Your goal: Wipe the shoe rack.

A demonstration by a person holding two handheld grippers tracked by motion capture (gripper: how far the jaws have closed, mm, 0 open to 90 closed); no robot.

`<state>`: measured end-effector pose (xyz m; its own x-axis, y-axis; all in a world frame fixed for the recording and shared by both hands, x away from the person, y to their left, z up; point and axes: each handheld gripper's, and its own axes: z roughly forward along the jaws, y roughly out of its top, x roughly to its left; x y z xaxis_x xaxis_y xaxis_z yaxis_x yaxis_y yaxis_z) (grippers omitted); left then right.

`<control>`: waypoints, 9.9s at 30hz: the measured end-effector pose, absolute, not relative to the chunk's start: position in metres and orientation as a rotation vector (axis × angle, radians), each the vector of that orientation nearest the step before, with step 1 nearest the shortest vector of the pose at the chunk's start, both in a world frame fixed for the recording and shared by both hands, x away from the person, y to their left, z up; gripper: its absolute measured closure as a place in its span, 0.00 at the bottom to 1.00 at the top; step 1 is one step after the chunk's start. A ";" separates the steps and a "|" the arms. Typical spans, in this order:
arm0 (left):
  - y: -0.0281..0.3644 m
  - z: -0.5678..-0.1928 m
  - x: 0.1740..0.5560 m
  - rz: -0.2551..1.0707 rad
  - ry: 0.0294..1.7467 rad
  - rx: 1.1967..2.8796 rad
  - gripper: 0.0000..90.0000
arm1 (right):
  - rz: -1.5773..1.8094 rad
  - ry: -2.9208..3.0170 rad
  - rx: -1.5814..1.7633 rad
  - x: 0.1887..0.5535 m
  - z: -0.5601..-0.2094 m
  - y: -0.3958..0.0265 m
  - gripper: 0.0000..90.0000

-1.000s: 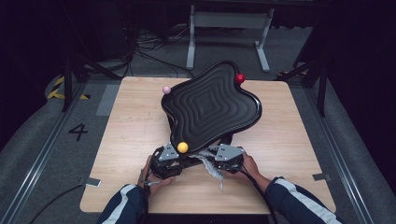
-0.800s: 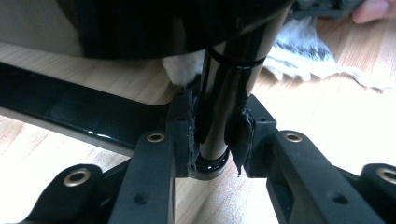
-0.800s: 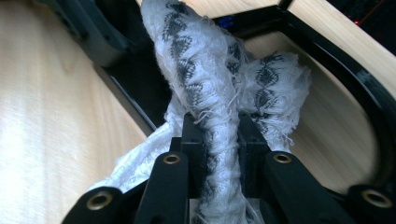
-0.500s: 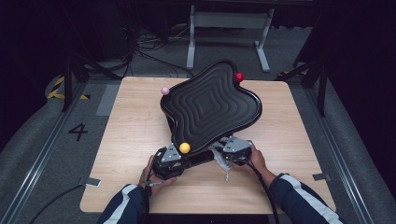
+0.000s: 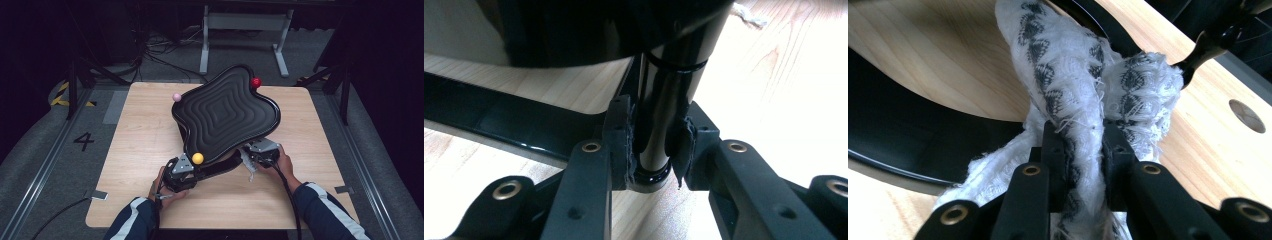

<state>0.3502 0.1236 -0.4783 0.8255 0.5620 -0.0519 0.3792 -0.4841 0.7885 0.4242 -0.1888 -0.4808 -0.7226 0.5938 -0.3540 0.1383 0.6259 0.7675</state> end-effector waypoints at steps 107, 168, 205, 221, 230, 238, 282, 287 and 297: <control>0.122 -0.474 0.342 0.317 0.669 2.184 0.82 | 1.130 2.349 0.380 0.374 -0.482 -0.137 0.86; 0.105 -0.478 0.339 0.342 0.653 2.162 0.81 | 1.082 2.350 0.487 0.390 -0.479 -0.150 0.87; 0.104 -0.478 0.342 0.329 0.678 2.156 0.81 | 1.063 2.417 0.369 0.369 -0.477 -0.149 0.85; 0.104 -0.478 0.343 0.321 0.683 2.149 0.82 | 0.937 2.299 0.602 0.411 -0.477 -0.182 0.86; 0.105 -0.478 0.343 0.318 0.681 2.152 0.82 | 0.941 2.319 0.567 0.401 -0.476 -0.174 0.87; 0.105 -0.478 0.344 0.316 0.680 2.152 0.82 | 1.002 2.366 0.454 0.381 -0.475 -0.150 0.87; 0.105 -0.478 0.344 0.311 0.684 2.145 0.81 | 0.951 2.312 0.611 0.420 -0.475 -0.182 0.87; 0.104 -0.478 0.345 0.305 0.687 2.145 0.81 | 0.936 2.310 0.592 0.419 -0.475 -0.178 0.87; 0.104 -0.479 0.346 0.303 0.687 2.145 0.81 | 1.057 2.424 0.430 0.389 -0.474 -0.141 0.87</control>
<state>0.3456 0.1037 -0.4785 0.8204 0.5713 -0.0242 0.3679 -0.4949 0.7872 0.3892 -0.1411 -0.4738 -0.8460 0.4511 -0.2841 0.0989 0.6564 0.7479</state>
